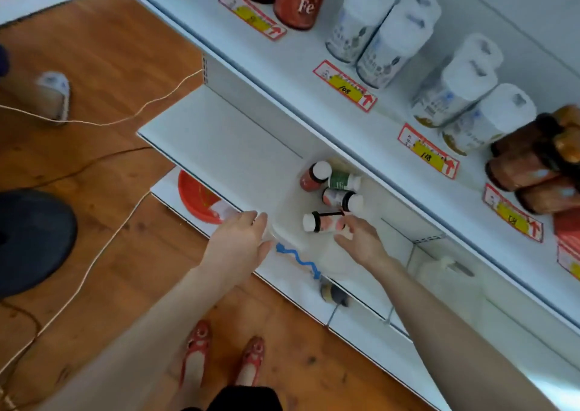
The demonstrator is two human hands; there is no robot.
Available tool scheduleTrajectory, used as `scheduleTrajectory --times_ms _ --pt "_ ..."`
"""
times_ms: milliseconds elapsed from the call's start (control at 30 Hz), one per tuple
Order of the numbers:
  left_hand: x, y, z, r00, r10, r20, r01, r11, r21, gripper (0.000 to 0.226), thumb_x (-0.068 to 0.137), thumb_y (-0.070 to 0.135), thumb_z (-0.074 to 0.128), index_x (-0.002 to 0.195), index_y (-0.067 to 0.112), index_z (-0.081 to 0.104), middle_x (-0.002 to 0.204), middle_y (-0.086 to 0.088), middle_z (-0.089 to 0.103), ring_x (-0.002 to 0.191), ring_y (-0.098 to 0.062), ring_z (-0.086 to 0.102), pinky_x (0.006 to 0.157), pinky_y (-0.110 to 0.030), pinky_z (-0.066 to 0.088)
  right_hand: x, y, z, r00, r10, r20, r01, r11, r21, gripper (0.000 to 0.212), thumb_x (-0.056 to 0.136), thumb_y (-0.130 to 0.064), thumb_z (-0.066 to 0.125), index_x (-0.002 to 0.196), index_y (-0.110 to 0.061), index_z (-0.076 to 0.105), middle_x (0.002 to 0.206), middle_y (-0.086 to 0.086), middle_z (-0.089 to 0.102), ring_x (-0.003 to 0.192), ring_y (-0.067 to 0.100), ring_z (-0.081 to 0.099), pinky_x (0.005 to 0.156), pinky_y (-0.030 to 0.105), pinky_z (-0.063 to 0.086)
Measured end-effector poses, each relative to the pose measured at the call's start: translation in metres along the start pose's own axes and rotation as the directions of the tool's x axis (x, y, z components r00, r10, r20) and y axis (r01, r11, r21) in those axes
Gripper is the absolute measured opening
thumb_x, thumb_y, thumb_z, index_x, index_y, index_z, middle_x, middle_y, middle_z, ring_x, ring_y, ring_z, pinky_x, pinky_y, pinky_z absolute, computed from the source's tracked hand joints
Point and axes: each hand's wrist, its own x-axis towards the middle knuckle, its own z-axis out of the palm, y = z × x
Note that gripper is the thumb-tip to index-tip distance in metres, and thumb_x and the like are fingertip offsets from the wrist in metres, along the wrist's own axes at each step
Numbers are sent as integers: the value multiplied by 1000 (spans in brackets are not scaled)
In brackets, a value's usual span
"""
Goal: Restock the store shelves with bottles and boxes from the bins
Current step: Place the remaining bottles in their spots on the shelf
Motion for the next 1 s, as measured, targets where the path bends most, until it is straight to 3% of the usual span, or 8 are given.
scheduleTrajectory --times_ms 100,167,267,433,633,767,900,1000 --pt "23 -8 25 999 -14 51 17 998 -62 57 65 32 81 110 0 64 97 -13 69 88 -26 67 71 -29 54 29 3 19 999 18 39 -16 998 -54 41 92 -16 54 130 -4 45 129 17 49 119 28 47 92 26 35" --pt "39 -9 43 994 -26 109 36 996 -86 63 89 37 56 138 3 36 136 -12 48 124 -25 48 99 -31 41 51 6 31 998 12 54 -7 995 -95 40 91 -13 53 130 -5 46 131 15 50 120 28 48 96 30 37" --pt "58 -14 66 984 25 174 -13 998 -67 67 96 44 36 147 9 11 154 -6 19 141 -19 20 112 -27 21 86 13 52 999 -32 41 37 993 -112 35 88 -8 54 124 -6 53 128 12 54 118 28 50 94 32 39" --pt "65 -24 91 974 83 209 -71 995 -63 70 96 47 31 148 8 7 155 -8 13 142 -20 15 113 -28 18 134 26 90 988 -149 32 151 936 -318 28 80 -16 61 106 -6 58 110 11 60 107 29 55 80 32 37" --pt "63 -31 104 990 104 98 -106 994 18 66 75 45 66 119 -3 58 115 -16 65 102 -28 65 77 -33 52 163 29 117 967 -205 154 255 814 -521 63 80 -19 66 135 -11 36 140 10 38 131 26 34 107 37 30" --pt "63 -29 103 988 126 88 -128 992 17 65 77 46 60 119 -3 59 113 -15 66 100 -27 66 76 -32 51 170 32 123 957 -242 162 290 750 -594 46 86 -6 54 130 -10 42 130 10 49 124 27 39 101 38 37" --pt "62 -29 100 984 112 135 -114 993 5 64 79 45 52 120 -4 57 114 -17 65 100 -30 65 76 -31 47 163 30 108 959 -243 147 284 820 -496 44 84 -7 58 126 -6 44 128 13 49 120 28 40 96 36 36" --pt "62 -24 97 982 80 170 -66 994 -86 70 85 47 45 136 -1 40 137 -18 48 125 -32 48 94 -36 38 148 31 90 975 -222 11 210 902 -378 48 85 -15 60 128 -4 41 132 15 46 121 31 41 100 36 32"
